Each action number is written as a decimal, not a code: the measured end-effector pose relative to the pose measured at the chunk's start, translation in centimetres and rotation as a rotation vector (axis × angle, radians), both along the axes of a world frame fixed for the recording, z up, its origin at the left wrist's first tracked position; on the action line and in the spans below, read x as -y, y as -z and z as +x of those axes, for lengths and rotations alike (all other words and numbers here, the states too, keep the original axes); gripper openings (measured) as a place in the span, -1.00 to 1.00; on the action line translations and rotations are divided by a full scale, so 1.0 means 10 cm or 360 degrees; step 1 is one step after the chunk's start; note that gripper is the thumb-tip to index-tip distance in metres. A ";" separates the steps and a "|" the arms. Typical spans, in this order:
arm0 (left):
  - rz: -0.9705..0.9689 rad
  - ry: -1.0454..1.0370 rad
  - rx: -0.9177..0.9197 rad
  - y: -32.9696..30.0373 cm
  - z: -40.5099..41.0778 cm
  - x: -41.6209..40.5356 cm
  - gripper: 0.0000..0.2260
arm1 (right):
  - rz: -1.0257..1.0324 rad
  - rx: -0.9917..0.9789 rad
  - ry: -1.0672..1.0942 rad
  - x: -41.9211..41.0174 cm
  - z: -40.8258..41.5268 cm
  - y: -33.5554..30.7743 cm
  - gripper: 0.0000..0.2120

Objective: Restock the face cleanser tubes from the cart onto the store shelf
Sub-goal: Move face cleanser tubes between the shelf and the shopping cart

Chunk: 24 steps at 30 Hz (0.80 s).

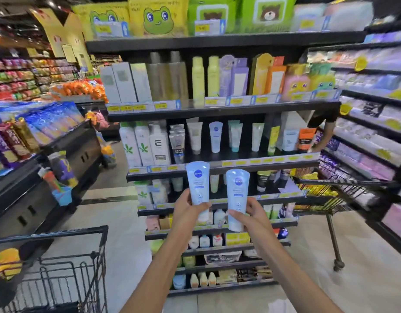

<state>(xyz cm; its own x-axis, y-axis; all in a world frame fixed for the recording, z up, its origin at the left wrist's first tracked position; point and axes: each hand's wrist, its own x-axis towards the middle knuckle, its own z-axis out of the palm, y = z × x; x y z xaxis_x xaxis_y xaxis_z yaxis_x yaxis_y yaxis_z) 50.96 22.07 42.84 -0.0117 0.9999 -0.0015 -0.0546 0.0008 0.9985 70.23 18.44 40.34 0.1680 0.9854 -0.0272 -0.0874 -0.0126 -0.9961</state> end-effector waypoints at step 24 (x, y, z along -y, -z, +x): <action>0.0346 -0.0358 -0.0647 -0.23 1.07 -3.03 -0.52 | 0.0123 0.0084 0.0044 -2.39 1.23 -0.30 -0.61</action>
<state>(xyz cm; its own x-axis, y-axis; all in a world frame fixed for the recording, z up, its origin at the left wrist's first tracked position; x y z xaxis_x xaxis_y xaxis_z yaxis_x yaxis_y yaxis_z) 61.61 52.33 45.18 -0.1830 0.9493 0.2558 0.3632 -0.1765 0.9149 82.54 42.30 43.39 0.1943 0.9792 0.0585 -0.0337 0.0663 -0.9972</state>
